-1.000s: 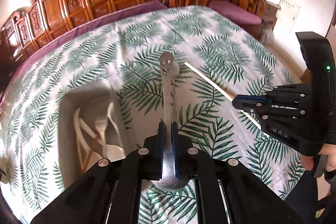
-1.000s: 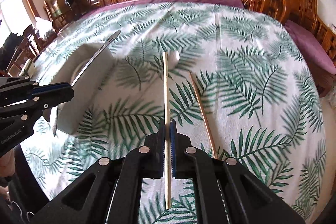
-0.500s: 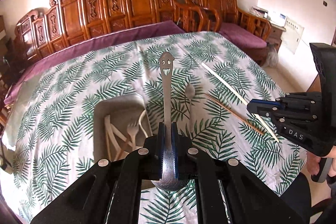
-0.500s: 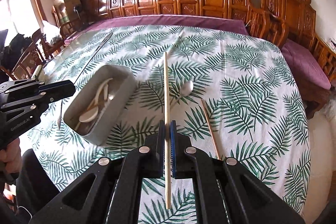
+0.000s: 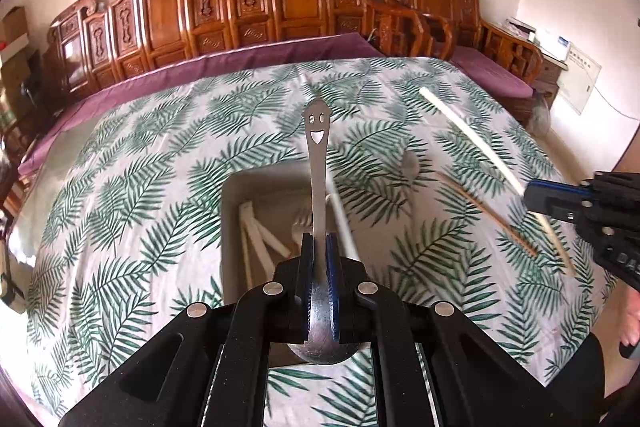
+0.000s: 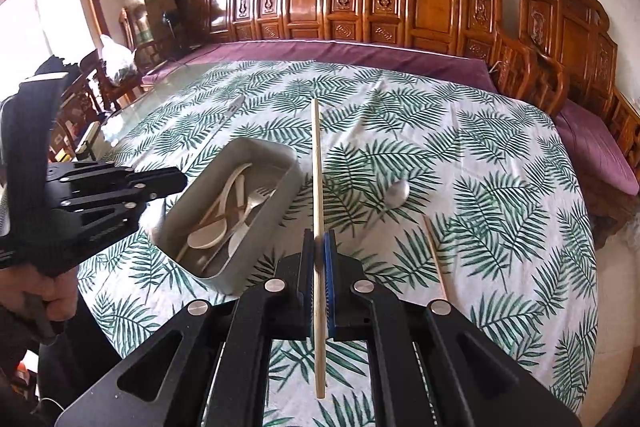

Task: Organize utensils
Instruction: 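Lower the metal spoon into the grey tray with the left tool while the right tool holds the chopstick, then lower the chopstick into the grey tray and open the right tool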

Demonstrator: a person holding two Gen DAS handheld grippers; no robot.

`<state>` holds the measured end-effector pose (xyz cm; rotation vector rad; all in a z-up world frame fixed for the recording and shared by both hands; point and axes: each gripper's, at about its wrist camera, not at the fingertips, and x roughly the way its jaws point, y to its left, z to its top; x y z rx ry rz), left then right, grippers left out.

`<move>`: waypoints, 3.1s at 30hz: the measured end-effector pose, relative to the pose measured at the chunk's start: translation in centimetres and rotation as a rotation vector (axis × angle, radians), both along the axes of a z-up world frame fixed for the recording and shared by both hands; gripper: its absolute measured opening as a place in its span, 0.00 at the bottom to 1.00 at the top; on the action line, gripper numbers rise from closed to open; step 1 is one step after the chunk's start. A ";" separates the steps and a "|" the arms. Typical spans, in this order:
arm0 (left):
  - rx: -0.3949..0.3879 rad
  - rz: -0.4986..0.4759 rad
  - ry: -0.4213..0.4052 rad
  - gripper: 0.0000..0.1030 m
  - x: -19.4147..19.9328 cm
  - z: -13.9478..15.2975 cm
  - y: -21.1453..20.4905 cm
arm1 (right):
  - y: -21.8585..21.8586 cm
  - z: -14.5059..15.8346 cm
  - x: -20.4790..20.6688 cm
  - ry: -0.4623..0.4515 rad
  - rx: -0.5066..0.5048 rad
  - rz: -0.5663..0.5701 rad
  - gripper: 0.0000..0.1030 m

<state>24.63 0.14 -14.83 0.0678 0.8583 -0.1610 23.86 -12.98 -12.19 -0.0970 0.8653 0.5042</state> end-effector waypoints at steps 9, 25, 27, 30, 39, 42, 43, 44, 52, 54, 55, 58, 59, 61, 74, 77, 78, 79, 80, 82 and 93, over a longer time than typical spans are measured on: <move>-0.018 0.042 0.053 0.06 2.0 -2.8 3.0 | 2.1 -0.8 0.1 0.006 -0.004 0.028 0.06; -0.009 0.032 0.061 0.06 2.8 -4.1 3.3 | 3.7 -1.8 0.6 0.029 -0.001 0.051 0.06; -0.009 0.031 0.043 0.06 2.2 -3.6 3.5 | 4.1 -1.9 0.7 0.029 0.001 0.056 0.06; -0.013 0.035 0.021 0.06 1.1 -2.9 4.4 | 4.9 -1.9 0.8 0.030 0.008 0.065 0.06; -0.013 0.058 -0.067 0.24 -2.9 -0.4 7.3 | 9.0 -2.5 1.2 0.047 0.016 0.107 0.06; -0.020 0.067 -0.092 0.34 -3.8 0.5 8.1 | 10.3 -2.8 1.3 0.056 0.014 0.117 0.06; -0.025 0.073 -0.105 0.42 -4.2 0.8 8.5 | 10.8 -3.0 1.4 0.061 0.013 0.121 0.06; -0.029 0.077 -0.117 0.45 -4.6 1.2 8.8 | 11.2 -3.1 1.5 0.064 0.011 0.124 0.06; -0.042 0.110 -0.209 0.89 -6.5 2.9 11.0 | 13.3 -4.2 2.4 0.089 0.006 0.116 0.06; -0.053 0.119 -0.228 0.91 -6.9 3.3 11.6 | 13.6 -4.5 2.6 0.093 0.002 0.112 0.06; -0.053 0.128 -0.238 0.92 -7.1 3.4 11.9 | 13.9 -4.8 2.8 0.096 -0.003 0.110 0.06; -0.037 0.146 -0.253 0.92 -7.8 3.5 12.4 | 14.3 -5.5 3.2 0.109 -0.007 0.100 0.06; -0.035 0.152 -0.253 0.92 -8.0 3.4 12.5 | 14.4 -5.7 3.3 0.112 -0.007 0.096 0.06; -0.032 0.158 -0.251 0.92 -8.4 3.1 12.8 | 14.7 -6.1 3.6 0.120 -0.007 0.086 0.06; 0.010 0.137 -0.219 0.92 -9.1 1.5 12.8 | 15.6 -7.6 4.8 0.145 -0.008 0.028 0.06; 0.002 0.133 -0.212 0.92 -9.1 1.3 12.8 | 15.8 -7.8 4.9 0.147 -0.012 0.023 0.06; 0.003 0.132 -0.210 0.92 -9.1 1.3 12.8 | 15.8 -7.8 4.9 0.146 -0.012 0.020 0.06; 0.003 0.130 -0.205 0.92 -9.0 1.3 12.8 | 15.9 -7.7 4.9 0.145 -0.011 0.019 0.06; 0.003 0.129 -0.203 0.92 -9.0 1.2 12.8 | 15.9 -7.8 5.0 0.147 -0.008 0.020 0.06; 0.001 0.129 -0.202 0.92 -9.0 1.2 12.8 | 15.8 -7.7 4.9 0.146 -0.002 0.030 0.06; 0.021 0.104 -0.193 0.92 -9.1 1.0 11.4 | 10.4 -6.0 2.7 0.086 -0.021 0.059 0.06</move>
